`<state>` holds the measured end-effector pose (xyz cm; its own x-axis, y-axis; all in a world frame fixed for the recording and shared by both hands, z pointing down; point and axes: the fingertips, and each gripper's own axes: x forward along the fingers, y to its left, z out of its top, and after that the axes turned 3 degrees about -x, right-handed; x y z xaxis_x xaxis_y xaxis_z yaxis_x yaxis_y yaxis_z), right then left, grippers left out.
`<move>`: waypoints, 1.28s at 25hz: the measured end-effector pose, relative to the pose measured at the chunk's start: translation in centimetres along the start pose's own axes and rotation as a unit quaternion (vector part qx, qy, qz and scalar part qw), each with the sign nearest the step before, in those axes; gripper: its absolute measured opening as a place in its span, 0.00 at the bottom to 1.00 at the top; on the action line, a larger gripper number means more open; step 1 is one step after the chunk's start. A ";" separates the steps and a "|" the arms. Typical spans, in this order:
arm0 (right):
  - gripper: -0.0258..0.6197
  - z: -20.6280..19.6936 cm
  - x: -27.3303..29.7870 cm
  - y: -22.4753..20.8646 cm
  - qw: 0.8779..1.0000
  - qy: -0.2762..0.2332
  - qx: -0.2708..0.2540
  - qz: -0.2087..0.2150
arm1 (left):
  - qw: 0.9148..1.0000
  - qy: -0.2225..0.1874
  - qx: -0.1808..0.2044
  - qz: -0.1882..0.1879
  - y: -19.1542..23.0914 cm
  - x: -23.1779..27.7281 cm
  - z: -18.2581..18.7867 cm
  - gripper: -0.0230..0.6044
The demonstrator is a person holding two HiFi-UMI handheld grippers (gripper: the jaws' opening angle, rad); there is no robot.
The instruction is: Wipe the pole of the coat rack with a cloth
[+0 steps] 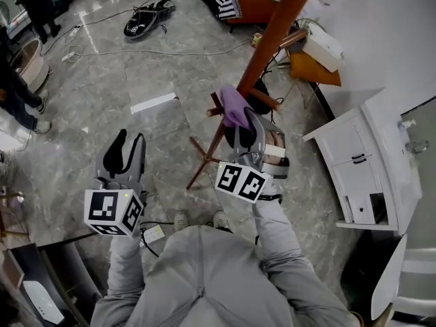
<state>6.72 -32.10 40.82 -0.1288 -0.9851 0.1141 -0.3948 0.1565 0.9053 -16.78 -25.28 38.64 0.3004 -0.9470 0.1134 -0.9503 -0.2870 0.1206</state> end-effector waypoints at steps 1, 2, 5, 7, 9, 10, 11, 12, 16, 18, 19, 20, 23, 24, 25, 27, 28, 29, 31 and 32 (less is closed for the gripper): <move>0.13 -0.3 0.1 0.3 1.000 0.002 0.004 0.008 | 1.000 0.002 0.000 -0.001 -0.1 0.1 -0.1 0.30; 0.13 -0.4 0.2 0.6 1.000 0.003 0.007 0.018 | 1.000 0.003 -0.001 -0.001 -0.1 0.2 -0.3 0.30; 0.13 -0.5 0.4 1.8 0.999 -0.002 0.017 0.048 | 1.000 0.006 -0.002 -0.001 -0.2 0.4 -0.6 0.30; 0.13 -0.4 0.5 2.2 0.998 -0.007 0.030 0.062 | 1.000 0.008 -0.002 -0.001 -0.2 0.6 -0.8 0.30; 0.13 -0.2 0.4 2.3 0.996 -0.012 0.043 0.074 | 1.000 0.008 -0.002 -0.001 -0.2 0.7 -0.7 0.30; 0.13 -0.1 0.4 2.3 0.996 -0.014 0.048 0.078 | 1.000 0.007 -0.002 -0.001 -0.2 0.7 -0.6 0.30; 0.13 0.1 0.4 2.4 0.995 -0.018 0.051 0.083 | 1.000 0.006 -0.002 -0.001 -0.2 0.8 -0.6 0.30; 0.13 0.2 0.4 2.5 0.994 -0.023 0.054 0.087 | 1.000 0.005 -0.002 -0.001 -0.3 0.9 -0.5 0.30; 0.13 1.2 -0.4 2.9 0.991 -0.044 0.063 0.105 | 1.000 0.005 -0.004 0.001 -0.6 0.9 -0.6 0.30; 0.13 2.2 -0.9 2.8 0.990 -0.052 0.066 0.112 | 1.000 0.002 -0.002 0.002 -0.7 0.8 -0.2 0.30; 0.13 2.7 -1.2 2.8 0.990 -0.057 0.066 0.114 | 1.000 0.000 -0.001 0.002 -0.7 0.7 0.0 0.30; 0.13 3.3 -1.6 2.8 0.989 -0.064 0.065 0.117 | 1.000 -0.003 0.000 0.002 -0.7 0.6 0.1 0.30; 0.13 5.2 -2.8 3.1 0.987 -0.087 0.060 0.123 | 1.000 -0.007 0.001 0.004 -0.7 0.1 0.4 0.30; 0.13 5.8 -3.2 3.1 0.986 -0.094 0.058 0.124 | 1.000 -0.009 0.001 0.005 -0.6 -0.1 0.4 0.30; 0.13 6.5 -3.6 3.2 0.985 -0.102 0.057 0.126 | 1.000 -0.010 0.001 0.007 -0.6 -0.3 0.4 0.30; 0.13 7.8 -4.4 3.2 0.983 -0.117 0.056 0.128 | 1.000 -0.012 0.000 0.010 -0.4 -0.7 0.5 0.30; 0.13 8.4 -4.8 3.1 0.982 -0.125 0.056 0.129 | 1.000 -0.013 0.000 0.012 -0.3 -1.0 0.6 0.30; 0.13 9.0 -5.2 3.1 0.981 -0.132 0.056 0.130 | 1.000 -0.015 -0.001 0.015 -0.2 -1.3 0.7 0.30; 0.13 9.9 -5.9 3.1 0.979 -0.144 0.056 0.132 | 1.000 -0.018 -0.001 0.020 -0.1 -1.8 0.9 0.30; 0.13 10.3 -6.2 3.1 0.978 -0.150 0.056 0.133 | 1.000 -0.020 -0.001 0.023 0.1 -2.1 1.0 0.30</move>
<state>-3.11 -24.77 38.70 -0.4953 -0.8456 0.1991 -0.4062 0.4281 0.8073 -17.55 -23.42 37.44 0.2530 -0.9642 0.0791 -0.9628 -0.2430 0.1179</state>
